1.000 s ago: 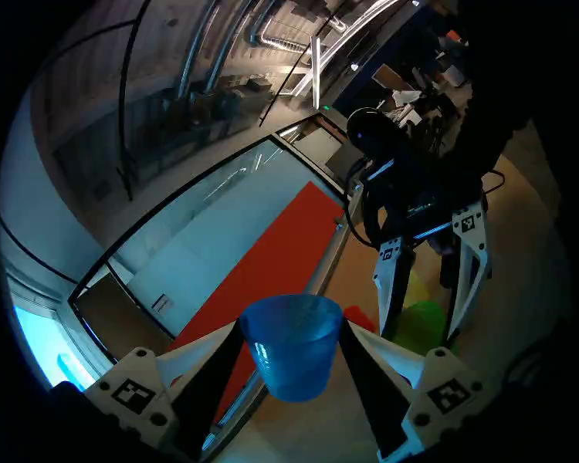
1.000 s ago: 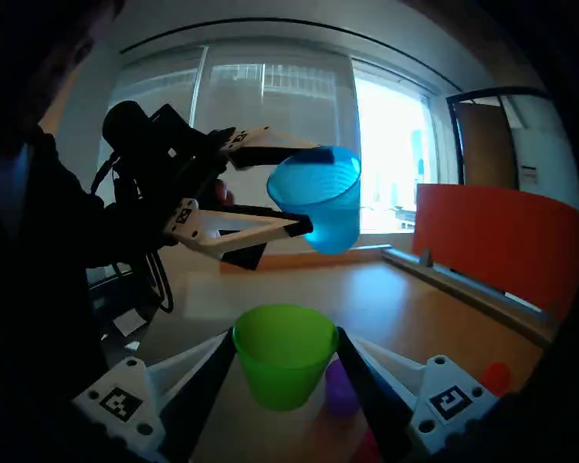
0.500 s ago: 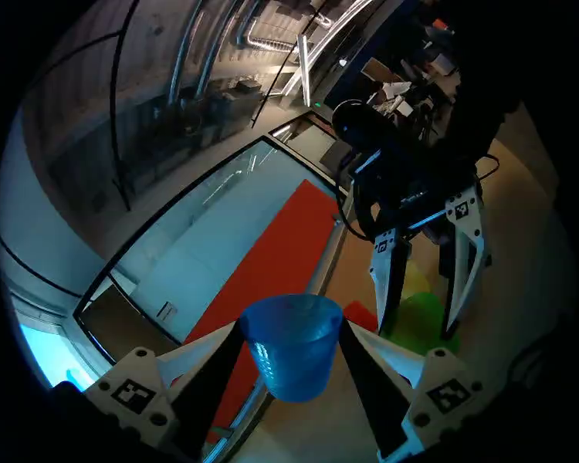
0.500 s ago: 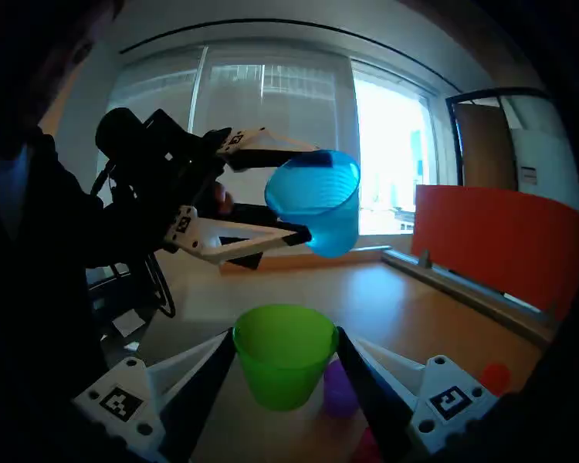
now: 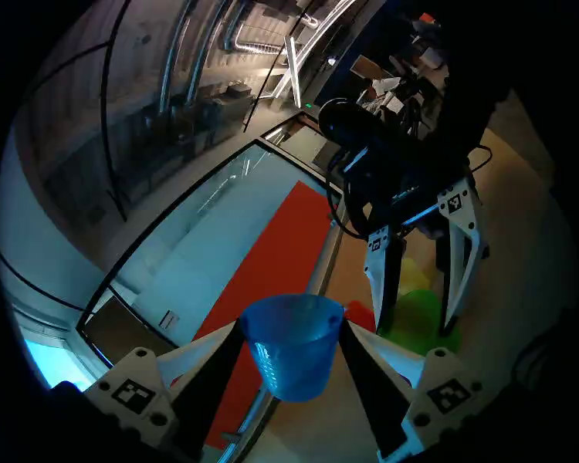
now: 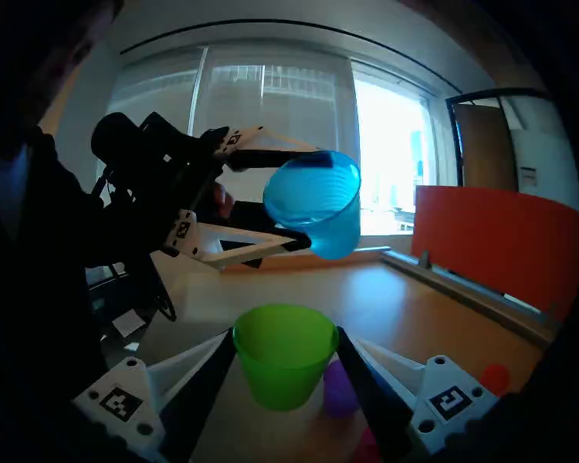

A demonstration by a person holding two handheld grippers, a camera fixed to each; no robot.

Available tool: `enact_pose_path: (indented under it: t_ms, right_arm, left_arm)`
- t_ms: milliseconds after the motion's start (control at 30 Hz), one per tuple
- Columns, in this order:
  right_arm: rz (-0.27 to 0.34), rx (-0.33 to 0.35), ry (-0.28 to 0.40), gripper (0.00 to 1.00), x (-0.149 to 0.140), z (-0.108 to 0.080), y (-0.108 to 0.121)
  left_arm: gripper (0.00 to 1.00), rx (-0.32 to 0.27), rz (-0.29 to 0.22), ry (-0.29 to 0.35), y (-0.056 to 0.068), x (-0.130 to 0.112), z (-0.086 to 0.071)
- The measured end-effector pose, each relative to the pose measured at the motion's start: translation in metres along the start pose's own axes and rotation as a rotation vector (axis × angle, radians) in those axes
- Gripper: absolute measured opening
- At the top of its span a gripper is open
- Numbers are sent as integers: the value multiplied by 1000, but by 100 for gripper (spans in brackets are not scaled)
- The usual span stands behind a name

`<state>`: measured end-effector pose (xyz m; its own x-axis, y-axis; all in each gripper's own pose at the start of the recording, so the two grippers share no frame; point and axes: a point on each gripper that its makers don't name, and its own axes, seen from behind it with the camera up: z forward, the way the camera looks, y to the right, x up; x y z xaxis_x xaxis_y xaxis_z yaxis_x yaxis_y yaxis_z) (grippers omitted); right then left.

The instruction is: Pour water

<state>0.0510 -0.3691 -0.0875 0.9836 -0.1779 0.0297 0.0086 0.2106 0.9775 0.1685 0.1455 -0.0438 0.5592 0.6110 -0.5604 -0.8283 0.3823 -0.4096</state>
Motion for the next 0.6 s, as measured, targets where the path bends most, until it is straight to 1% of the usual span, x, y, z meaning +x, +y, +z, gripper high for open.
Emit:
enact_pose_path:
  t_ms: [600]
  right_arm:
    - [-3,-4,7,95,4,2,1]
  left_arm:
    - [86,1,46,4,1,1,3]
